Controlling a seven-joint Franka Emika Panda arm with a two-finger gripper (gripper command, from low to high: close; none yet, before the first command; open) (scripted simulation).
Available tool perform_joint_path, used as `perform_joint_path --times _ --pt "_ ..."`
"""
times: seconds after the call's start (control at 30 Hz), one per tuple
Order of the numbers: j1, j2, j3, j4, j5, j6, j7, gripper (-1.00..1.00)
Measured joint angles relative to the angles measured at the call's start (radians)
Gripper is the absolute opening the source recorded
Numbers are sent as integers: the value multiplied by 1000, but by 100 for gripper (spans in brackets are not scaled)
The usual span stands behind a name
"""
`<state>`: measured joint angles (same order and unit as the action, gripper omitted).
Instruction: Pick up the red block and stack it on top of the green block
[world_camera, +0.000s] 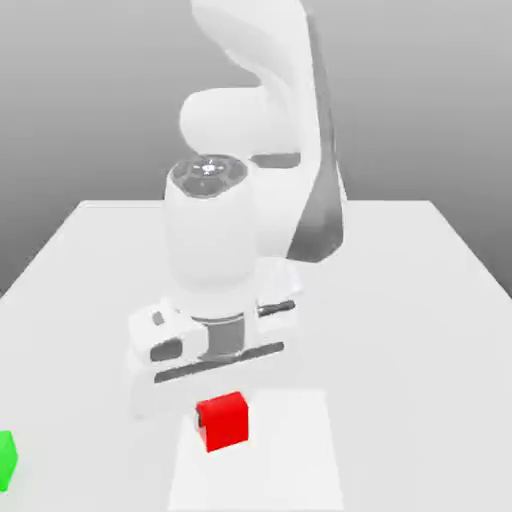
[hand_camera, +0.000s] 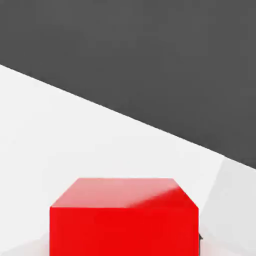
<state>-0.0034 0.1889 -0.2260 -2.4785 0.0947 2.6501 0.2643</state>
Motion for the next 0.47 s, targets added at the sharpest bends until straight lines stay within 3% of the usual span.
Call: perform_joint_path --times 0.23,0.33,0.37,0.47 --pt "-192 104 -136 209 90 -119 -9 -100" --pt "-264 219 -120 266 166 -66 -49 -100" --pt "-279 249 -107 271 183 -44 -60 100" --pt "-279 249 -107 271 183 -44 -60 100"
